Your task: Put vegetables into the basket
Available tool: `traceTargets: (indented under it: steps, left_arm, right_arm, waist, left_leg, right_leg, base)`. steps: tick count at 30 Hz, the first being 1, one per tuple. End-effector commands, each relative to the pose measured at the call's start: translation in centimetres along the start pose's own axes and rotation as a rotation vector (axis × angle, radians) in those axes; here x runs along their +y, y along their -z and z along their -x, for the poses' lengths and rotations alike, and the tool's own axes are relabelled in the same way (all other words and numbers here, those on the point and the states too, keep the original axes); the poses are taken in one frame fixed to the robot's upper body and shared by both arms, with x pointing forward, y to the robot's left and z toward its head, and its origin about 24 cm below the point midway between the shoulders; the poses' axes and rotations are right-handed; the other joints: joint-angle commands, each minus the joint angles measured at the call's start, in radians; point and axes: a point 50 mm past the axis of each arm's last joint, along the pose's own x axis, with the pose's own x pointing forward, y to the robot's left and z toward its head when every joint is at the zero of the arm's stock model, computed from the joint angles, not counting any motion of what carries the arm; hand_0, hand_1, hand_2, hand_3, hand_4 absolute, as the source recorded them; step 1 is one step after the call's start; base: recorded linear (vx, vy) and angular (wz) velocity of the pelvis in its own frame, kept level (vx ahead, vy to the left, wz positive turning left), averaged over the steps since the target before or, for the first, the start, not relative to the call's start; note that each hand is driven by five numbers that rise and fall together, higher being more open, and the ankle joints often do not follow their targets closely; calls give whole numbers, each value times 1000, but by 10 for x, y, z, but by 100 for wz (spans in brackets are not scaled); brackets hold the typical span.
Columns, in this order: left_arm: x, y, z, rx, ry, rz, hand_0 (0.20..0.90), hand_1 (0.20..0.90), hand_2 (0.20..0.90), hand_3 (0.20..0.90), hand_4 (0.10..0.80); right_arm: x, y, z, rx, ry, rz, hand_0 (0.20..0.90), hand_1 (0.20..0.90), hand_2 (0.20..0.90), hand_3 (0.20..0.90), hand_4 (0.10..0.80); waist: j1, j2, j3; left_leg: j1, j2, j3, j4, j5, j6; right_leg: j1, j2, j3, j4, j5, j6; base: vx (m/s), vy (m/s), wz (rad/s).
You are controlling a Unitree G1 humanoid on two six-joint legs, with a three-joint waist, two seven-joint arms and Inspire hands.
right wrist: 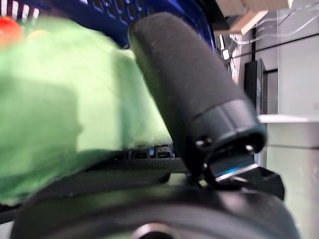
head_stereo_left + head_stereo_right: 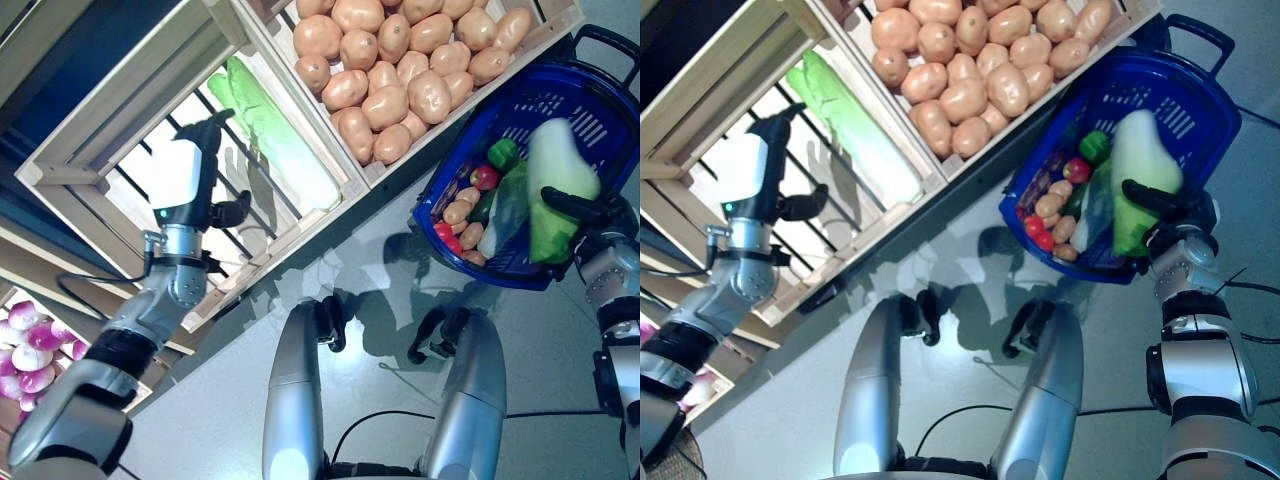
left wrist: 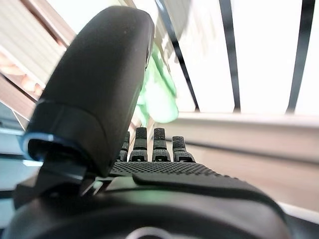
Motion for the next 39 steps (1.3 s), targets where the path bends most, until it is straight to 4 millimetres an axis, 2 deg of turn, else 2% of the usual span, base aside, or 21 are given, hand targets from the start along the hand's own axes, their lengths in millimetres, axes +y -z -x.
traceTargets:
  steps: [1, 8, 12, 16, 24, 34, 39]
  left_arm:
    - [64, 5, -35, -110, -292, -156, 900, 900, 900, 900, 800]
    - [82, 13, -45, -189, -338, -385, 900, 900, 900, 900, 800]
    - [84, 17, -50, -244, -277, -543, 900, 900, 900, 900, 800]
    - [83, 18, -54, -267, -191, -622, 900, 900, 900, 900, 800]
    - [79, 24, -60, -214, -81, -650, 900, 900, 900, 900, 800]
    - [66, 25, -65, -160, 2, -616, 900, 900, 900, 900, 800]
    - [60, 22, -67, -193, 38, -649, 900, 900, 900, 900, 800]
  right_arm:
    - [8, -62, 1, -276, -91, 35, 900, 900, 900, 900, 800]
    - [17, -71, 4, -314, -199, 123, 900, 900, 900, 900, 800]
    - [20, -71, 4, -313, -251, 134, 900, 900, 900, 900, 800]
    - [22, -72, 4, -303, -274, 152, 900, 900, 900, 900, 800]
    - [11, -72, 2, -271, -244, 121, 900, 900, 900, 900, 800]
    - [17, -72, 0, -264, -245, 83, 900, 900, 900, 900, 800]
    - [19, -69, 0, -259, -238, 72, 900, 900, 900, 900, 800]
  waist:
    - [-20, 13, -6]
    - [-35, 9, -6]
    - [-46, 11, -7]
    - [-56, 16, -7]
    - [-64, 17, -6]
    - [-66, 9, -6]
    - [-68, 1, -6]
  left_leg:
    - [144, -18, 48, -62, -158, 4]
    - [184, -13, 66, -106, -147, 1]
    - [211, -12, 78, -137, -139, -4]
    - [218, -10, 88, -152, -135, -5]
    - [201, -1, 97, -145, -136, -6]
    - [162, 12, 94, -148, -128, -11]
    - [138, 19, 90, -144, -124, -13]
  right_leg:
    - [107, 14, 33, -123, 26, 47]
    - [132, 23, 50, -155, 39, 52]
    - [152, 26, 52, -181, 49, 57]
    - [152, 30, 61, -192, 57, 59]
    - [132, 33, 70, -190, 61, 64]
    - [102, 46, 69, -203, 75, 72]
    - [86, 55, 66, -207, 83, 74]
  base:
    - [38, 62, -18]
    - [27, 44, -7]
    - [25, 55, -4]
    - [8, 52, -9]
    - [-1, 10, -1]
    - [-3, -1, 0]
    - [0, 0, 0]
